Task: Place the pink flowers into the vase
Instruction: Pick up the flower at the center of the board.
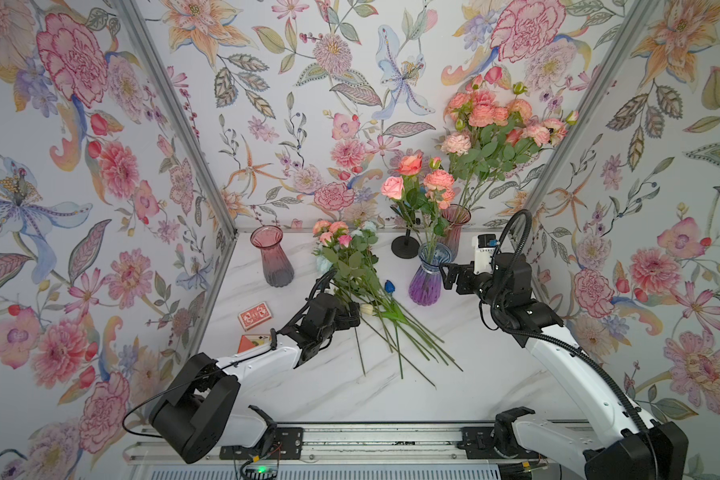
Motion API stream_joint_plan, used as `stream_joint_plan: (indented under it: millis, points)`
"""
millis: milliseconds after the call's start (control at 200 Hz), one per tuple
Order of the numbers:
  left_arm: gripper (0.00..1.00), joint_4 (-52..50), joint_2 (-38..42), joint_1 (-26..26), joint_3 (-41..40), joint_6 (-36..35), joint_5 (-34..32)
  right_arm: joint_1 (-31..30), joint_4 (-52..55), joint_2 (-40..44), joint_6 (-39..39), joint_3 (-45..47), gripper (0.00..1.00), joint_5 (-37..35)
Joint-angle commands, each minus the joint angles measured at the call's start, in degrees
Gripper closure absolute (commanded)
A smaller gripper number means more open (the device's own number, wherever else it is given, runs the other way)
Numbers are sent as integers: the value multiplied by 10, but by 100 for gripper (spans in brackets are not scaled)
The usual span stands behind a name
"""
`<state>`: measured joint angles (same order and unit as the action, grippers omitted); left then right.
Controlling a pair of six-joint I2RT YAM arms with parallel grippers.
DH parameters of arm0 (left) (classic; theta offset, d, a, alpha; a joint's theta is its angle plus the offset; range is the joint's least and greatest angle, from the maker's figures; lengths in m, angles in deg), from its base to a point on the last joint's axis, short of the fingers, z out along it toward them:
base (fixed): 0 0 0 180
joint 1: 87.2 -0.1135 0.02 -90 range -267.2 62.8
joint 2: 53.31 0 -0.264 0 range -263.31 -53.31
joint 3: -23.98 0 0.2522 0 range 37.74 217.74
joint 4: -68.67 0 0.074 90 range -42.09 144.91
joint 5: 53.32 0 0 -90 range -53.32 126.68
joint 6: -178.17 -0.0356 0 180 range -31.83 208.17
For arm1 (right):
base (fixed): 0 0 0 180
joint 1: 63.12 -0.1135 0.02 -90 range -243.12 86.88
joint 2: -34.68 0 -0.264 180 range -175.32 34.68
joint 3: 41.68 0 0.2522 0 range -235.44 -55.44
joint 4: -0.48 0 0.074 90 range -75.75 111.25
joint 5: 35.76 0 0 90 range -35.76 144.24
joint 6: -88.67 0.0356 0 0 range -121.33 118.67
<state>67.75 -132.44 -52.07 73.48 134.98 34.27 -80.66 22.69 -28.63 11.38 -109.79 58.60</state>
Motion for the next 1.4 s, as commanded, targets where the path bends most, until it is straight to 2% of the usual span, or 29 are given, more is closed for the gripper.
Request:
stream_joint_plan:
  millis: [0,260,681,1006,1266,1396]
  points:
    - [3,18,-20,-9,-10,16,24,-15,8,5,3,-9,1,33]
    - [12,35,-72,-14,8,18,58,-60,-1,-3,-25,-4,1,43]
    - [28,82,-144,-4,6,34,97,-58,-14,-12,-22,1,1,47]
    - [51,125,-180,12,6,38,109,-55,-16,-15,-19,3,1,48]
    - [70,145,-175,14,-5,37,111,-56,-17,-19,-16,3,1,52]
    - [86,156,-169,14,-10,36,115,-56,-17,-20,-15,3,1,53]
